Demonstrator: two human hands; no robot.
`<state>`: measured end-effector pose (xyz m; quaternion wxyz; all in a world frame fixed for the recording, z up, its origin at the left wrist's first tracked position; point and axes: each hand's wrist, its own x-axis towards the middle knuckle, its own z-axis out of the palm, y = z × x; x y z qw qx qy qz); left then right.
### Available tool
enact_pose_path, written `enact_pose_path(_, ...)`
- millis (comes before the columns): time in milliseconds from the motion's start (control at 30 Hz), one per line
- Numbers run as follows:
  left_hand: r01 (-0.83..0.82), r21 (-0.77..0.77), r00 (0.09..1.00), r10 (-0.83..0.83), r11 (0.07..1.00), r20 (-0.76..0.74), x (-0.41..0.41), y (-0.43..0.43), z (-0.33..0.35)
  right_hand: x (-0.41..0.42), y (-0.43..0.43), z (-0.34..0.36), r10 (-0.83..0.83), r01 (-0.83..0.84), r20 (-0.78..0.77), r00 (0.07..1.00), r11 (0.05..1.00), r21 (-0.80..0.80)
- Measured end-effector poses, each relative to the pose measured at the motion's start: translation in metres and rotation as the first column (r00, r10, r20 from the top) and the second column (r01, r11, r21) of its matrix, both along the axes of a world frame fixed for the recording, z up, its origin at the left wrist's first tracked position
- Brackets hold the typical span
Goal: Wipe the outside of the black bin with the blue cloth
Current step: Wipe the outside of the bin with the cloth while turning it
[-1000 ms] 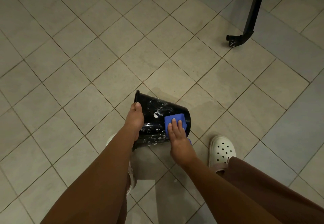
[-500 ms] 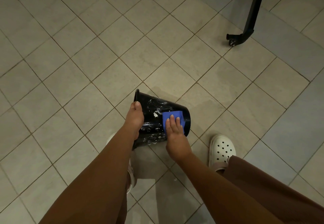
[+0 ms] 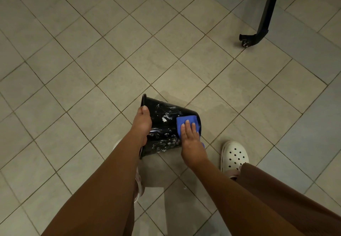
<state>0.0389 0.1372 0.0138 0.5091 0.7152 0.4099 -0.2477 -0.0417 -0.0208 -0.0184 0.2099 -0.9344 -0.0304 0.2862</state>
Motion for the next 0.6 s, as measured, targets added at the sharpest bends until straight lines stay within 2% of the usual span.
enact_pose_path(100,0.009,0.005,1.0,-0.009,1.0,0.017,-0.002,0.0,-0.001,0.0,-0.002,0.001,-0.096,0.093,-0.08,0.992,0.995,-0.038)
enact_pose_path(367,0.017,-0.013,1.0,-0.017,1.0,0.001,0.0,-0.001,-0.001,0.0,0.007,0.005,0.038,-0.039,-0.023,0.999,0.996,-0.082)
enact_pose_path(500,0.01,-0.015,1.0,-0.01,1.0,-0.005,0.0,0.0,-0.001,0.004,0.003,0.003,-0.07,0.066,-0.074,0.995,0.996,-0.064)
enact_pose_path(600,0.026,0.008,1.0,-0.026,1.0,0.003,0.0,-0.001,-0.001,-0.002,0.007,0.005,-0.055,0.051,-0.069,0.996,0.997,-0.06)
